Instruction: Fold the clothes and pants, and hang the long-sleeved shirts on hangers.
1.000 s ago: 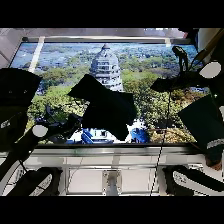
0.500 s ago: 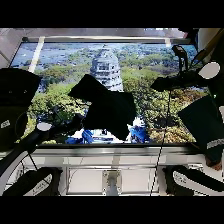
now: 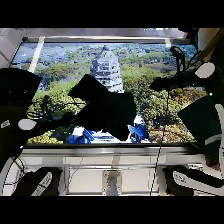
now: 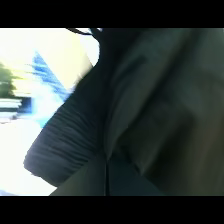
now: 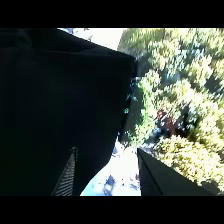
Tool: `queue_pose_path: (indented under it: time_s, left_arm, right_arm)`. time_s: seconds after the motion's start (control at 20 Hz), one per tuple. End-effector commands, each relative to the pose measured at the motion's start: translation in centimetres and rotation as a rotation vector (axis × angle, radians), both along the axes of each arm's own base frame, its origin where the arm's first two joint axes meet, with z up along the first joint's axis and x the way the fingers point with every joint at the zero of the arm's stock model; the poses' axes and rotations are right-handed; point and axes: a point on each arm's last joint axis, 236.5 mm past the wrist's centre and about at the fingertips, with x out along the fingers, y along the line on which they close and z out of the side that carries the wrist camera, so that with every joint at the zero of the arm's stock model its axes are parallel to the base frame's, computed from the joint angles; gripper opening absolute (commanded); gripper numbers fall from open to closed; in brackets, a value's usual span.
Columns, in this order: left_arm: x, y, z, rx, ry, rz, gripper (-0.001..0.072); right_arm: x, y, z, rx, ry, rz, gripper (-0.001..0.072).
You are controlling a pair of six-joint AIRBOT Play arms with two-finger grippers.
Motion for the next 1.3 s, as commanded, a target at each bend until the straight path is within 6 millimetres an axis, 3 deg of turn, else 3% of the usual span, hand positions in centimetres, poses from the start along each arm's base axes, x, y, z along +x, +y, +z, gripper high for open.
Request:
queue_pose_path:
  time_s: [0.0, 0.2, 0.35, 0.45, 0.6, 0.8, 1.0, 1.25]
  left_arm:
    - [-3.2, 10.2, 1.0, 0.327, 0.009, 0.186, 0.0009]
    - [-6.2, 16.4, 5.0, 0.556, -0.021, 0.309, 0.0008]
    - [-7.0, 21.4, 10.0, 0.742, -0.037, 0.409, 0.0009]
    - [-6.6, 23.4, 13.4, 0.806, -0.058, 0.452, 0.0009]
    - [-5.0, 24.3, 16.1, 0.814, -0.084, 0.467, 0.0009]
    - [-4.1, 25.0, 18.8, 0.836, -0.126, 0.487, 0.0009]
    - [-4.0, 25.1, 21.4, 0.852, -0.182, 0.509, 0.0009]
    - [-4.0, 25.1, 21.4, 0.851, -0.183, 0.509, 0.0009]
  right_arm:
    - [1.4, 1.5, -3.5, 0.094, 0.097, -0.040, 0.0409]
    - [3.3, 7.1, -8.6, 0.299, 0.234, -0.067, 0.0409]
    - [1.9, 11.6, -13.3, 0.294, 0.332, 0.006, 0.0409]
    - [0.5, 14.5, -15.4, 0.277, 0.378, 0.067, 0.0409]
    - [-0.2, 19.4, -15.4, 0.320, 0.374, 0.167, 0.0410]
    - [1.2, 24.4, -13.7, 0.372, 0.324, 0.225, 0.0408]
    - [3.4, 26.8, -14.8, 0.416, 0.365, 0.175, 0.0408]
    - [4.6, 27.9, -17.6, 0.438, 0.465, 0.119, 0.0408]
